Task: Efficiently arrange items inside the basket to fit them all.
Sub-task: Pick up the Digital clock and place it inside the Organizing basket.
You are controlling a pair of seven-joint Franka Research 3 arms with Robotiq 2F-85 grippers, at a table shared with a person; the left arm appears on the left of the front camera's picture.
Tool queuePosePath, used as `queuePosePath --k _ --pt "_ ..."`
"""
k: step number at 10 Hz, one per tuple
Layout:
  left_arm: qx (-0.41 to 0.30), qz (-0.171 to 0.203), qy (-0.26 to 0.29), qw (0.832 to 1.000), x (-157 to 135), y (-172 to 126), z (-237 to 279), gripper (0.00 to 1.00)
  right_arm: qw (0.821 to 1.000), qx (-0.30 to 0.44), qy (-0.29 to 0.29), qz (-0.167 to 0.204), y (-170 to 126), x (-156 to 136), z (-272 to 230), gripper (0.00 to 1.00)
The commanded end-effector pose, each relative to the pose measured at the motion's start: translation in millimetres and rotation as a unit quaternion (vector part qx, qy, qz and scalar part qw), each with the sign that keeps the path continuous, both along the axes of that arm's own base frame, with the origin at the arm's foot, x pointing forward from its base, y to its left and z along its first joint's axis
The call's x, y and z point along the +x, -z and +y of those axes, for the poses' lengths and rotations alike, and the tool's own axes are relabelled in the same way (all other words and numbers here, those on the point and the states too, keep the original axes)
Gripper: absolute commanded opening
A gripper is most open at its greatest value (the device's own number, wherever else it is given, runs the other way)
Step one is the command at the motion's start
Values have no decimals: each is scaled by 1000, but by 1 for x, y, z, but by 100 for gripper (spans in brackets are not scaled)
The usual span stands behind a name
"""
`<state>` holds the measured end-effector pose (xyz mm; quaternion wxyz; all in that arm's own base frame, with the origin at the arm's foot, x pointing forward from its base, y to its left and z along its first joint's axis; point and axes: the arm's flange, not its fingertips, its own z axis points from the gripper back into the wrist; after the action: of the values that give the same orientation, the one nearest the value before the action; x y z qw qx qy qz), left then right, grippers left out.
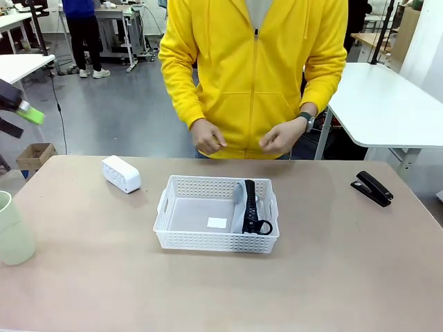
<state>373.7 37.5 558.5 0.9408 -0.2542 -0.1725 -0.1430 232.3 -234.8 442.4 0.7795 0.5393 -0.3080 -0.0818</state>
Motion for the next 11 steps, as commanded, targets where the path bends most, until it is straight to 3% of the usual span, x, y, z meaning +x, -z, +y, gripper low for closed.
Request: queuePosePath --k 1,3,5,8,11 --pt "98 66 14 993 42 13 -17 100 1000 0 1 -19 -2 2 -3 100" --pt "179 99 21 979 83 37 -54 100 1000 0 1 -19 -2 2 -3 100" --pt "217 105 1 971 114 62 -78 100 1000 0 1 -19 -2 2 -3 100" --pt "255 67 -94 960 148 123 -95 100 1000 0 1 -19 -2 2 -3 100" --pt "255 21 -93 962 159 138 -117 100 1000 0 1 -19 -2 2 -3 100"
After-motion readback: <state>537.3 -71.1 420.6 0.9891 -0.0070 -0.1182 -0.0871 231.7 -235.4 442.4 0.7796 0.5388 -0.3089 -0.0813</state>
